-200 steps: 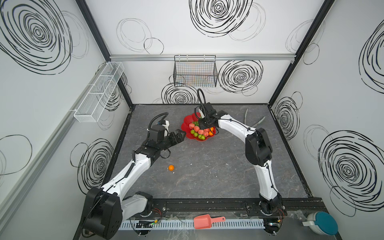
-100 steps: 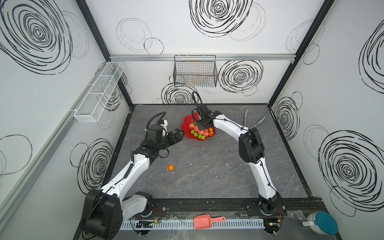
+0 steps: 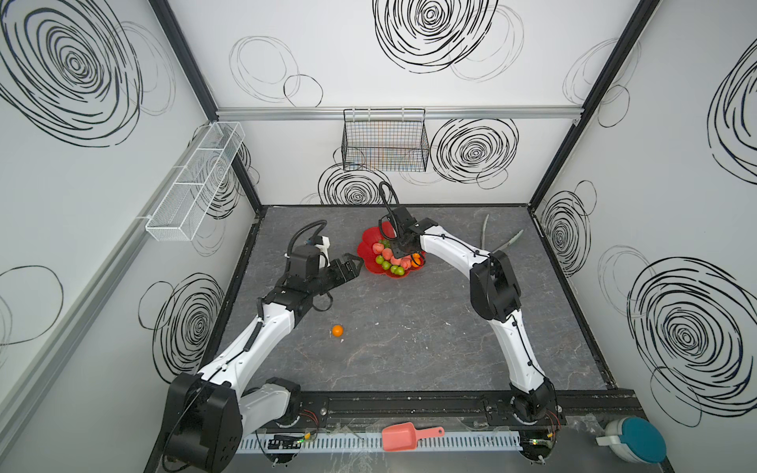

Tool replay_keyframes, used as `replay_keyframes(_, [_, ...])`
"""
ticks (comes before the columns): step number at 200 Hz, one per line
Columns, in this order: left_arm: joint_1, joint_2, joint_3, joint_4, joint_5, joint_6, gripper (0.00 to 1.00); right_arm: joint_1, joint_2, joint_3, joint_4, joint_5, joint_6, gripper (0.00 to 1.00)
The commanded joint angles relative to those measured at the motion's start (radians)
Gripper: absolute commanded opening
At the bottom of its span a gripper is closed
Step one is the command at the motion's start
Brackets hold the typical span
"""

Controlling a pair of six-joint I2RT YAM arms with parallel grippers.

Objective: Arrange fruit in a fruit bowl
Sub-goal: Place the fruit in the fruit bowl, then pick up the fruit from the middle-left of the table.

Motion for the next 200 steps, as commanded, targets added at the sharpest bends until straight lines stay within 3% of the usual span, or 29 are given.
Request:
replay_keyframes(1, [0.010,-0.022,-0.004,0.009,0.008,0.020,0.96,0.007,-0.001,0.047,-0.040,0.020,-0.004,0.46])
replay_keyframes(76, [0.048,-0.112,0.011,-0.142,-0.025,0.065,0.96,0.067,-0.112,0.040,-0.044,0.013,-0.011,0.46])
replay_keyframes(113, [0.111,-0.214,-0.006,-0.283,-0.099,0.089,0.96,0.133,-0.181,-0.073,0.006,-0.006,0.017,0.46])
replay_keyframes(164, [0.280,-0.407,-0.077,-0.489,-0.144,0.059,0.96,0.276,-0.238,-0.237,0.108,-0.093,0.111,0.46])
replay_keyframes(200, [0.302,-0.499,-0.103,-0.611,-0.207,0.021,0.96,0.389,-0.251,-0.341,0.217,-0.135,0.182,0.46])
